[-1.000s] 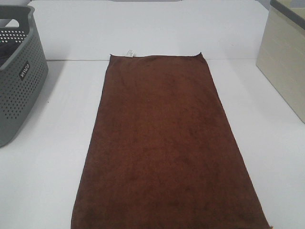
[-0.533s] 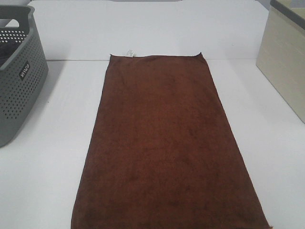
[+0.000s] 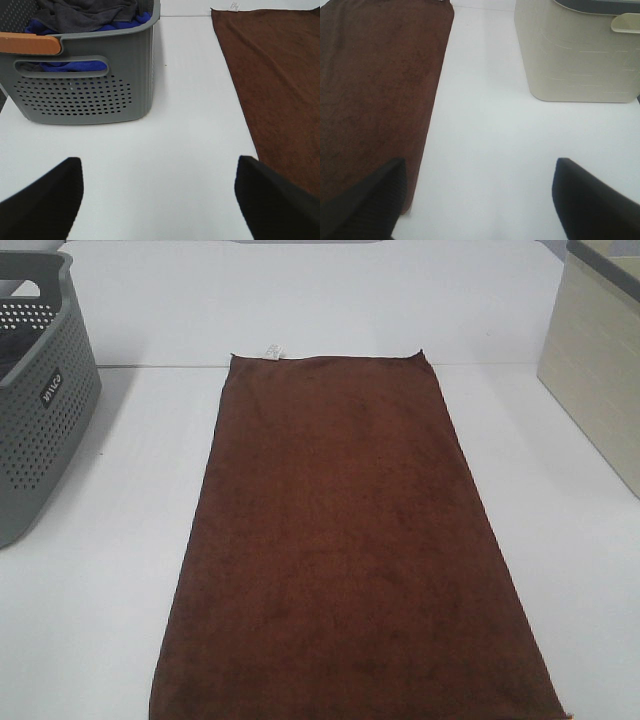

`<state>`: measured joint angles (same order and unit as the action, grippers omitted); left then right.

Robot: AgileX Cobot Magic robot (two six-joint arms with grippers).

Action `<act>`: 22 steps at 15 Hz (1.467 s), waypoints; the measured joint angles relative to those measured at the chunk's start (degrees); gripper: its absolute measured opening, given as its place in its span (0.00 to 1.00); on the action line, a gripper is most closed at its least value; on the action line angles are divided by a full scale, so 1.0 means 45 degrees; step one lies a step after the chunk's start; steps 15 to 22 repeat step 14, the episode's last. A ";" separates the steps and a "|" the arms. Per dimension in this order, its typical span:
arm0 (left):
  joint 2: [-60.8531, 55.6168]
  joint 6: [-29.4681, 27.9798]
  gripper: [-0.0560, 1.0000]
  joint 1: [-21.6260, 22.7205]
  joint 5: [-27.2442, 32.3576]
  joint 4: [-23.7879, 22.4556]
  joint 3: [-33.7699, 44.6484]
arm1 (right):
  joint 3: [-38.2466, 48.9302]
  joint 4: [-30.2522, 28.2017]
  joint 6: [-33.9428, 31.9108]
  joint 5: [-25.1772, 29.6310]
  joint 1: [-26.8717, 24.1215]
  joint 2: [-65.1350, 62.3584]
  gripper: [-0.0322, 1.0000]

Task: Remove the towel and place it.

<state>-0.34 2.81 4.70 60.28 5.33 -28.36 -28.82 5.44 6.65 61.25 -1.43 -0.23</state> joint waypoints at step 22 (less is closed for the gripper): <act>0.0000 0.0000 0.77 0.0038 0.0000 -0.0013 0.0000 | 0.0000 -0.0013 0.0000 -0.0025 0.0000 0.0000 0.78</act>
